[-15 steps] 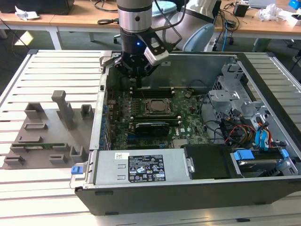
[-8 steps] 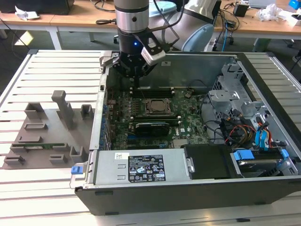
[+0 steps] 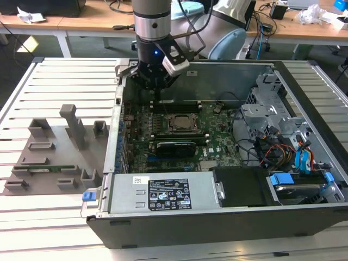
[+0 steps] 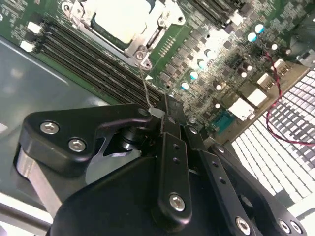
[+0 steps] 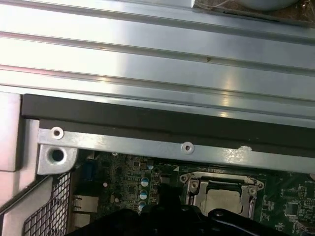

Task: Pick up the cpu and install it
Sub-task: 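Install the first cpu locking lever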

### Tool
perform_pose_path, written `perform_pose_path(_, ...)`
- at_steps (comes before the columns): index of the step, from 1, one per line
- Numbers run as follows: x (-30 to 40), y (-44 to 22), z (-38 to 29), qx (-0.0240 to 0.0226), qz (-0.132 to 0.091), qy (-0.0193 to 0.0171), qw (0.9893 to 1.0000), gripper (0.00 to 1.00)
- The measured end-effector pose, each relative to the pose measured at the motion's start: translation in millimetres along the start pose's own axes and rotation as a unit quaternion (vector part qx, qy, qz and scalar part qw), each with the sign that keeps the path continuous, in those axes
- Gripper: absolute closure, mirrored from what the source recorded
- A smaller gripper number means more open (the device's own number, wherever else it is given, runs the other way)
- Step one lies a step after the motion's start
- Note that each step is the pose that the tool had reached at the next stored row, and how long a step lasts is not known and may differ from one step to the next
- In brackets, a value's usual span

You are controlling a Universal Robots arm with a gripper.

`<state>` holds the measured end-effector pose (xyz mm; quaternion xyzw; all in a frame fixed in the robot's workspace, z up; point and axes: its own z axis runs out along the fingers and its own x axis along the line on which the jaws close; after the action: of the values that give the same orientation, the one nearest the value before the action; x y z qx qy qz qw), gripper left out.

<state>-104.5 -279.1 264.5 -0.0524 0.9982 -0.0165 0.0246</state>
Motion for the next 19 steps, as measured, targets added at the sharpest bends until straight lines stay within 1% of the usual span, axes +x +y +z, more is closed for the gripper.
perform_pose_path(3,-5.6,-0.4,0.8,0.0,0.0,0.0001,1.0,0.89)
perform_pose_path(11,-13.7,-1.2,2.4,-0.0001,0.0,0.0004,1.0,0.89)
perform_pose_path(15,-19.4,-1.7,3.4,-0.0001,0.0,0.0007,1.0,0.89)
perform_pose_path(19,-22.7,-2.1,4.0,-0.0001,0.0,0.0008,1.0,0.89)
